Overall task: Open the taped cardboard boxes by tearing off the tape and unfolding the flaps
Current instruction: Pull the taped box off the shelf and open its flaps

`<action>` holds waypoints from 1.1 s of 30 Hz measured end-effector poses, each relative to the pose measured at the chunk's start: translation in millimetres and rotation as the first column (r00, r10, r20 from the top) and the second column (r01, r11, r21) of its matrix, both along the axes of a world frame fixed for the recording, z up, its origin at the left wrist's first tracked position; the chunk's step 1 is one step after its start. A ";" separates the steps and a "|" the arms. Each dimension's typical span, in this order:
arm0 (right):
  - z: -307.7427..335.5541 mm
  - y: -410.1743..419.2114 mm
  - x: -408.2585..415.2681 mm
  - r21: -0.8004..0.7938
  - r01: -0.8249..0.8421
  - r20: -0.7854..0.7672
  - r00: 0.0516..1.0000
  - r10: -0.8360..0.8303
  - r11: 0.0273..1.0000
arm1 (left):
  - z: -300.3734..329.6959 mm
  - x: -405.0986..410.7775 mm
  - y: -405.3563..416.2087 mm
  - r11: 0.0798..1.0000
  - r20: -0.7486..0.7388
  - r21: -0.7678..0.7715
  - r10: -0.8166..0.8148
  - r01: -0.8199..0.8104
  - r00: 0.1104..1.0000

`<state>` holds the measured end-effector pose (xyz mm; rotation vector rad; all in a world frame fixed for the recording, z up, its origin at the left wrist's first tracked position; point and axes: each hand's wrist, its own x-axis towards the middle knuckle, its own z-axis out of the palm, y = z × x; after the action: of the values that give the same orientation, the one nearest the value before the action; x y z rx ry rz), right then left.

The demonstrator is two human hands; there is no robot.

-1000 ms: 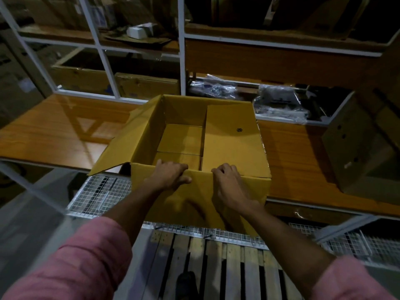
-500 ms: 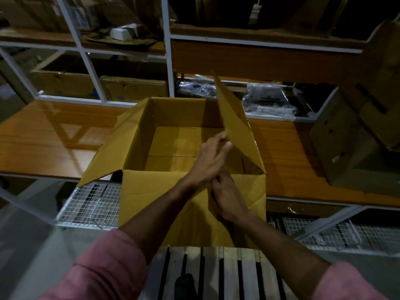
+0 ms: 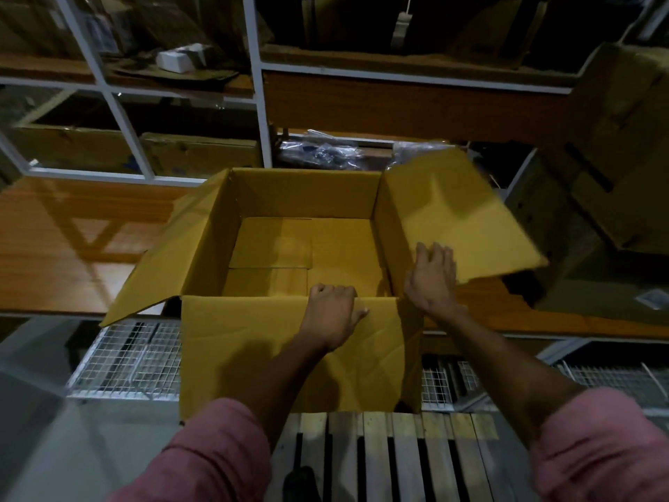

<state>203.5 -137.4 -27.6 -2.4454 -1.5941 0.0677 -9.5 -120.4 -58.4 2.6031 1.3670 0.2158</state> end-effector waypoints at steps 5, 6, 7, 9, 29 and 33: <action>-14.5 2.9 5.2 -0.082 0.017 -0.167 0.985 -0.030 0.997 | -2.6 -8.3 6.8 0.999 -0.011 -0.033 -0.005 0.005 1.000; -15.4 3.6 2.7 -0.079 0.033 -0.149 0.988 -0.045 0.996 | -2.1 -8.9 7.8 0.999 -0.002 -0.043 -0.010 0.010 1.000; -16.4 4.2 1.4 -0.084 0.052 -0.132 0.989 -0.063 0.995 | -1.1 -9.4 8.1 0.999 0.003 -0.050 -0.018 0.018 1.000; -16.8 5.0 0.8 -0.116 0.089 -0.100 0.990 -0.101 0.989 | 2.2 -11.0 8.3 0.997 -0.001 -0.064 -0.049 0.049 0.999; -24.8 -6.6 22.3 -0.087 0.001 -0.001 1.000 -0.001 0.996 | 1.0 -30.1 21.0 0.989 0.014 -0.082 0.127 -0.125 0.992; -23.6 -12.0 34.3 -0.072 0.026 -0.009 1.000 -0.026 0.997 | 3.0 -16.7 17.1 0.988 0.020 -0.086 0.129 -0.127 0.991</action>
<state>237.9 -149.4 -51.2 -2.5151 -1.5820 0.1344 -26.2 -103.2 -55.3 2.4384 1.5023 0.2041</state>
